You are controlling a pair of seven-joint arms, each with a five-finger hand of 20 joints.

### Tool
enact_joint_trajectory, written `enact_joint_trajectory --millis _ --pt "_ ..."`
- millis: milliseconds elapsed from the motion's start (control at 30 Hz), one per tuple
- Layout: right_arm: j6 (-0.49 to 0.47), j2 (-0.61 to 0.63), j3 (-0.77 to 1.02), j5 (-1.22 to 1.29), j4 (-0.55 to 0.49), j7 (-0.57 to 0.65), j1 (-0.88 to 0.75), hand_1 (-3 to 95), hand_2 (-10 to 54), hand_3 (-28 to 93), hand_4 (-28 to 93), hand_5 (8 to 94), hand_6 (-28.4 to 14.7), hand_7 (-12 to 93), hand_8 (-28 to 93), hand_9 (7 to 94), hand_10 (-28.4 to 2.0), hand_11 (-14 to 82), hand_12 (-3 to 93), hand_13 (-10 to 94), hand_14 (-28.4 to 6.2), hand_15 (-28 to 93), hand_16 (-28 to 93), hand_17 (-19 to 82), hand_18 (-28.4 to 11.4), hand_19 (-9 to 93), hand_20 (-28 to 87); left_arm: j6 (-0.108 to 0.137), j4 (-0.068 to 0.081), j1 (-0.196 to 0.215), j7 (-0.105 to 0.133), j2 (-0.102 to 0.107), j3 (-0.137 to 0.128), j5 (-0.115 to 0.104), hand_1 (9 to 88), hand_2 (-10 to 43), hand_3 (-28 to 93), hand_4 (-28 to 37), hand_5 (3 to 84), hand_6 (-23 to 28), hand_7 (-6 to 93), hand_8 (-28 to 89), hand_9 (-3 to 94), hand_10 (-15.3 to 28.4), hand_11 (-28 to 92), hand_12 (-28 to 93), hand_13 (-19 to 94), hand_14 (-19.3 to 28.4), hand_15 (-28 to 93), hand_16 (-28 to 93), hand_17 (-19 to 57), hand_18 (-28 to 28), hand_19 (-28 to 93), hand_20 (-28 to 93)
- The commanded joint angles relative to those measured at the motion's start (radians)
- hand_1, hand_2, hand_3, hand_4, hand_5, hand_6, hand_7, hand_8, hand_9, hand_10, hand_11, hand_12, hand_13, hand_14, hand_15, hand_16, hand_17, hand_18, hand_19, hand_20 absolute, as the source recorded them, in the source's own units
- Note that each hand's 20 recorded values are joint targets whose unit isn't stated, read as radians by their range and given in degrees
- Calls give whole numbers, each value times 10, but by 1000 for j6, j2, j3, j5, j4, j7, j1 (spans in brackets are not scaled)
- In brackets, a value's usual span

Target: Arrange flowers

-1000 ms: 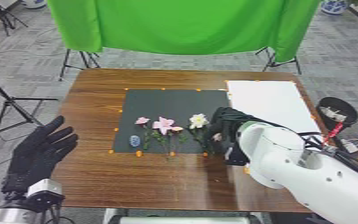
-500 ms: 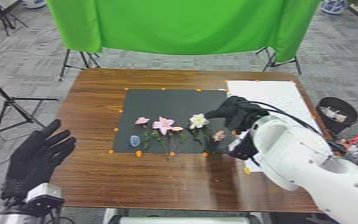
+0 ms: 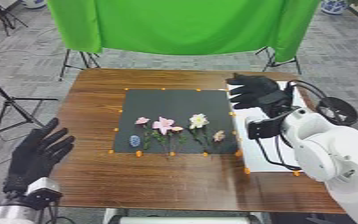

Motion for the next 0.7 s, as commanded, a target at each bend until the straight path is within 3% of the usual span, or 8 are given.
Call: enact_joint_trajectory --millis 33,100,133,167,267,500,567,700 --pt "156 49 22 213 31 -211 -3 161 134 823 -260 452 -28 155 -112 419 -172 94 127 306 -204 224 136 85 -227 385 114 28 -22 3 95 37 -107 -11 276 47 616 -220 351 49 65 -74 314 156 185 106 190 226 402 -78 -103 225 395 68" --pt "179 58 26 224 30 -211 -4 157 136 825 -259 449 -26 159 -113 430 -175 106 132 318 -206 247 149 84 -227 392 127 28 -27 0 68 25 -125 -18 277 47 622 -221 356 60 74 -73 324 168 212 118 200 233 431 -72 -100 229 411 82" --pt "169 56 43 229 30 -210 -15 157 137 826 -259 449 -26 161 -113 443 -181 123 138 327 -205 267 155 86 -227 402 138 8 -19 -8 37 9 -135 6 279 47 625 -220 369 72 81 -72 328 172 221 120 203 236 442 -73 -98 231 416 86" --pt "147 52 57 233 36 -209 -20 157 137 829 -258 453 -29 168 -116 451 -188 148 143 334 -202 298 147 89 -226 404 148 11 -17 -2 43 14 -139 1 281 47 626 -219 384 83 91 -71 336 178 234 123 207 240 456 -74 -96 232 424 90" --pt "154 55 89 249 29 -220 -57 156 136 830 -259 449 -28 171 -117 452 -198 167 148 338 -205 304 135 96 -226 396 148 -11 -12 -18 -11 -17 -148 22 282 49 625 -217 397 91 99 -75 348 187 252 119 215 247 482 -90 -92 237 435 94" --pt "159 47 147 256 15 -236 -115 152 136 823 -263 421 -11 160 -116 428 -183 124 135 330 -207 260 135 91 -230 378 142 -21 -2 -53 -51 -40 -145 49 277 49 617 -218 369 75 75 -72 326 173 204 108 198 238 429 -93 -100 234 403 76" --pt "156 50 157 263 13 -241 -127 152 136 823 -263 419 -10 161 -116 428 -181 122 135 330 -207 257 139 89 -230 378 143 -30 -4 -62 -87 -67 -152 64 276 49 614 -219 354 68 71 -72 326 172 203 110 198 239 431 -88 -100 234 404 77" --pt "162 51 177 268 8 -240 -150 151 136 823 -262 417 -10 162 -115 431 -181 125 139 335 -208 272 151 85 -231 385 150 -38 -5 -59 -112 -90 -174 84 276 49 614 -218 306 47 79 -74 330 179 220 119 212 255 478 -82 -92 247 452 99"
